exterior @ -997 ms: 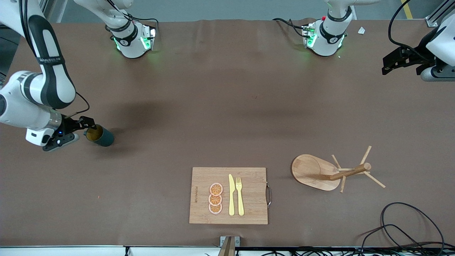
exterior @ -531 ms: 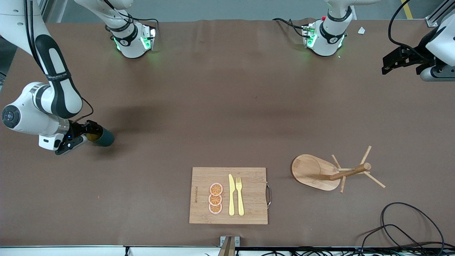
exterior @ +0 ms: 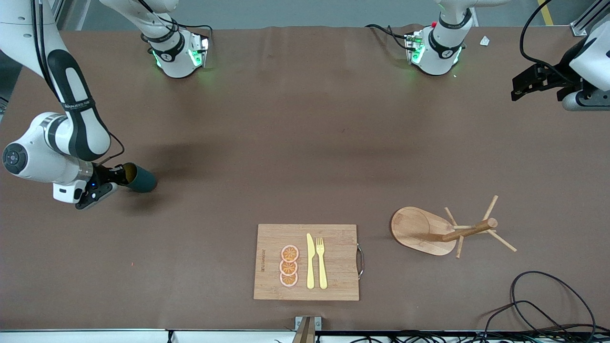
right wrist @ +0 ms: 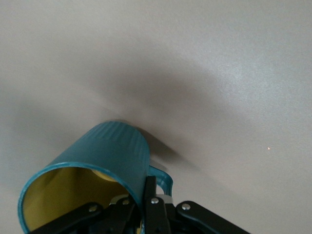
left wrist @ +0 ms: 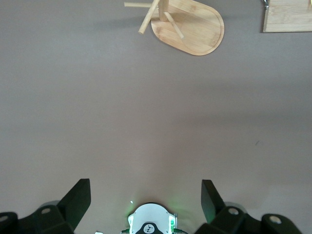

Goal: Pass cup and hang on rack
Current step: 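Reach the right gripper to the teal mug and grasp its handle, then lift the teal mug with the right gripper toward the table middle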

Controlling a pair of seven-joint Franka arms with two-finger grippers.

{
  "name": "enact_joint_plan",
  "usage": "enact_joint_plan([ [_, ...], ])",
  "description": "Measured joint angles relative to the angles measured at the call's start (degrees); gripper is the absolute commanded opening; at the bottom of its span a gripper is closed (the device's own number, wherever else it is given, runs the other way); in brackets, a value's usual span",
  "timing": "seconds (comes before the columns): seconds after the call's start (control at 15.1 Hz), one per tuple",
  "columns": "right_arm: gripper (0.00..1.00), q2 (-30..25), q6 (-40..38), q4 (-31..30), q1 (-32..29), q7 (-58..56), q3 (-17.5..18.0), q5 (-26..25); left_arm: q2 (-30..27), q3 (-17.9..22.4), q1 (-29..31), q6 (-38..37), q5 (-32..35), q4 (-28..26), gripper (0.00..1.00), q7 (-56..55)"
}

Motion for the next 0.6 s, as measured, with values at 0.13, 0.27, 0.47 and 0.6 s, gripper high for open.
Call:
enact_joint_plan([
  [0.13, 0.00, -1.27, -6.41, 3.50, 1.05, 4.84, 0.38, 0.18, 0.01, 0.00, 0.00, 0.00, -0.89, 0.00, 1.00, -0.02],
  [0.27, 0.00, -4.03, -11.55, 5.99, 3.62, 12.17, 0.62, 0.44, 0.12, 0.00, 0.00, 0.00, -1.01, 0.00, 1.00, -0.02],
  [0.47, 0.00, -8.44, -15.53, 6.23, 10.97, 28.18, 0.97, 0.62, 0.51, 0.02, 0.01, 0.00, -1.02, 0.00, 1.00, -0.03],
  [0.6, 0.00, -9.84, -15.82, 5.89, 17.67, 39.83, 1.24, 0.66, 0.56, 0.03, 0.02, 0.00, -1.02, 0.00, 1.00, -0.03],
])
